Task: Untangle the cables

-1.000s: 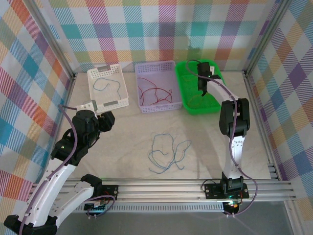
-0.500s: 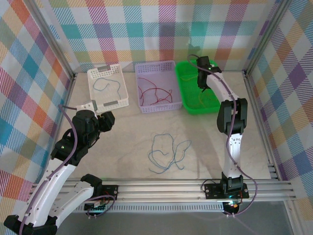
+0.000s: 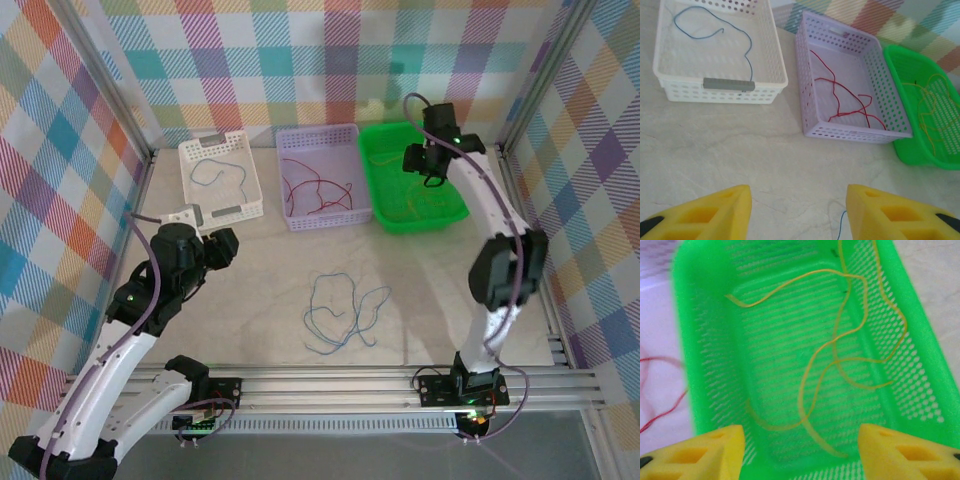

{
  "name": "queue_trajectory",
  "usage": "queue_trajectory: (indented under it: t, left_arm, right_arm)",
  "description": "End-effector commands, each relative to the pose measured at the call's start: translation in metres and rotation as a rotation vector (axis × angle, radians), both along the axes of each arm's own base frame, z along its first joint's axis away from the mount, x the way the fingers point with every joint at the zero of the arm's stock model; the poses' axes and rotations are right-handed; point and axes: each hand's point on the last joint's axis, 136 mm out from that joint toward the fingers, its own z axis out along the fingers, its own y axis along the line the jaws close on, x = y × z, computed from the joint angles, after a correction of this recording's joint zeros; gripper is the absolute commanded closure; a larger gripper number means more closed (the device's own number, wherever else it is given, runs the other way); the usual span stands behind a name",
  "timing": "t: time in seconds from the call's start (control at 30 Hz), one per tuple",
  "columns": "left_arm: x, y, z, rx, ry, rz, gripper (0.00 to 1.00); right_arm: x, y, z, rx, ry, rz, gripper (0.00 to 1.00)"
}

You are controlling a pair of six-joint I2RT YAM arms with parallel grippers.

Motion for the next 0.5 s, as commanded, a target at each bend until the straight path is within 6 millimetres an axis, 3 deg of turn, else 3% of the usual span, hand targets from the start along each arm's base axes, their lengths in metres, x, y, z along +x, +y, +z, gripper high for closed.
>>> queue_trajectory:
  t: [0.0, 0.23, 0.47]
  left_arm:
    - [0.001, -0.014, -0.008, -0.003, 0.063, -0.071, 0.48]
    - [0.003, -0.046, -0.037, 0.012, 0.234, -0.192, 0.48]
    - [-0.009, -0.084, -0.073, 0.125, 0.390, -0.315, 0.46]
  right_arm:
    - [-0.037, 0.037, -0.009, 0.173, 0.045, 0.112, 0.37]
    - [-0.124, 0.052, -0.060, 0.239, 0.118, 0.183, 0.32]
    - [-0.178, 0.055, -0.084, 0.264, 0.145, 0.230, 0.30]
